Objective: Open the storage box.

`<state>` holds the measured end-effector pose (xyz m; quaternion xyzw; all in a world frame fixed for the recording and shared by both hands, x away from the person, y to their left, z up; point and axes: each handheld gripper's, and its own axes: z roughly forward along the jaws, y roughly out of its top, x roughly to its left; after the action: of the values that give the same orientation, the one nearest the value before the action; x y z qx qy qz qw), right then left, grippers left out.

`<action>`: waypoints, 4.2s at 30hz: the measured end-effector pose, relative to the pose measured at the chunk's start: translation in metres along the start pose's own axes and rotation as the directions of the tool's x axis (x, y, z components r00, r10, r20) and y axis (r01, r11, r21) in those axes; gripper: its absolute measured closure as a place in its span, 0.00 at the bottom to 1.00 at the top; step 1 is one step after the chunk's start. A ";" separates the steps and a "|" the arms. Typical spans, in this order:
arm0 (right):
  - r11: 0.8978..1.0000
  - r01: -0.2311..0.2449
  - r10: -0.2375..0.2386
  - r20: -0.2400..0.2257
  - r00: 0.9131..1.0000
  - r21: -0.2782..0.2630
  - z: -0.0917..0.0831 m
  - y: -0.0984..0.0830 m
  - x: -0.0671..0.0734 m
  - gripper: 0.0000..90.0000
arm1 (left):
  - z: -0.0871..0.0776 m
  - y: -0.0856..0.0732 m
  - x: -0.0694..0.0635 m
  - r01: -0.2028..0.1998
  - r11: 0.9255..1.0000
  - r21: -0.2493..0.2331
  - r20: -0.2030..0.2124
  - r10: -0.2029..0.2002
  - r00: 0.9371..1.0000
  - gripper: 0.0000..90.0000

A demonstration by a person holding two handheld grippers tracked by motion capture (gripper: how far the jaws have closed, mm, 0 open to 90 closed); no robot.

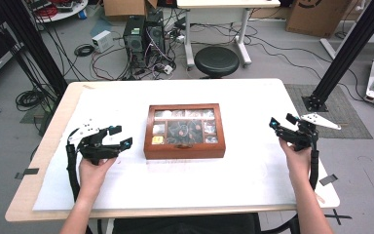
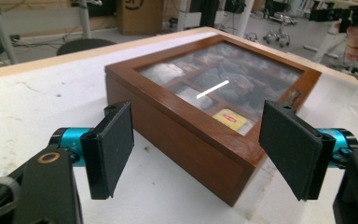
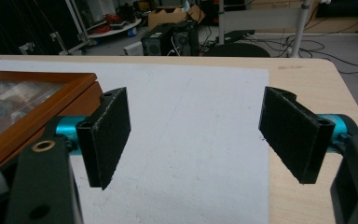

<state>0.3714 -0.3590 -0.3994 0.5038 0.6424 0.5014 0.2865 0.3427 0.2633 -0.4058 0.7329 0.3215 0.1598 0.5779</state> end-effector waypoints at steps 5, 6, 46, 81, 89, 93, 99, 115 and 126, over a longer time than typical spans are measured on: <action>1.000 -0.003 0.003 0.004 1.000 0.006 0.002 0.000 0.000 0.28 | 0.007 -0.001 -0.005 -0.007 0.999 0.032 0.028 0.006 1.000 0.29; 1.000 -0.003 0.003 0.004 1.000 0.006 0.002 0.000 0.000 0.28 | 0.008 -0.001 -0.006 -0.010 0.999 0.035 0.031 0.009 0.999 0.29; 1.000 -0.001 0.001 0.010 1.000 0.019 0.001 -0.002 0.000 0.28 | 0.048 -0.015 -0.023 -0.070 0.947 0.314 0.064 0.052 0.997 0.48; 1.000 0.008 -0.009 0.010 1.000 0.022 0.003 -0.002 0.002 0.28 | 0.043 -0.002 -0.033 -0.128 0.952 0.276 0.051 0.119 0.992 0.64; 1.000 0.008 -0.008 0.012 1.000 0.025 0.004 -0.003 0.002 0.28 | 0.041 0.004 -0.039 -0.118 0.962 0.245 -0.008 0.124 0.992 0.61; 1.000 0.006 -0.006 0.012 1.000 0.025 0.003 -0.003 0.002 0.28 | 0.041 0.007 -0.043 -0.127 0.963 0.236 -0.052 0.143 0.988 0.54; 1.000 0.008 -0.008 0.012 1.000 0.025 0.004 -0.003 0.002 0.28 | 0.039 0.014 -0.045 -0.131 0.970 0.204 -0.068 0.147 0.987 0.54; 1.000 0.002 -0.002 0.016 1.000 0.023 0.003 -0.003 0.002 0.28 | 0.042 0.031 -0.046 -0.109 0.980 0.168 -0.088 0.125 0.988 0.51; 1.000 0.003 -0.004 0.018 1.000 0.021 0.003 -0.003 0.002 0.28 | 0.041 0.042 -0.045 -0.105 0.983 0.150 -0.100 0.121 0.988 0.50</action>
<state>0.3720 -0.3563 -0.4027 0.5100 0.6458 0.4898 0.2879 0.3462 0.1980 -0.3716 0.7801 0.3208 0.2084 0.4951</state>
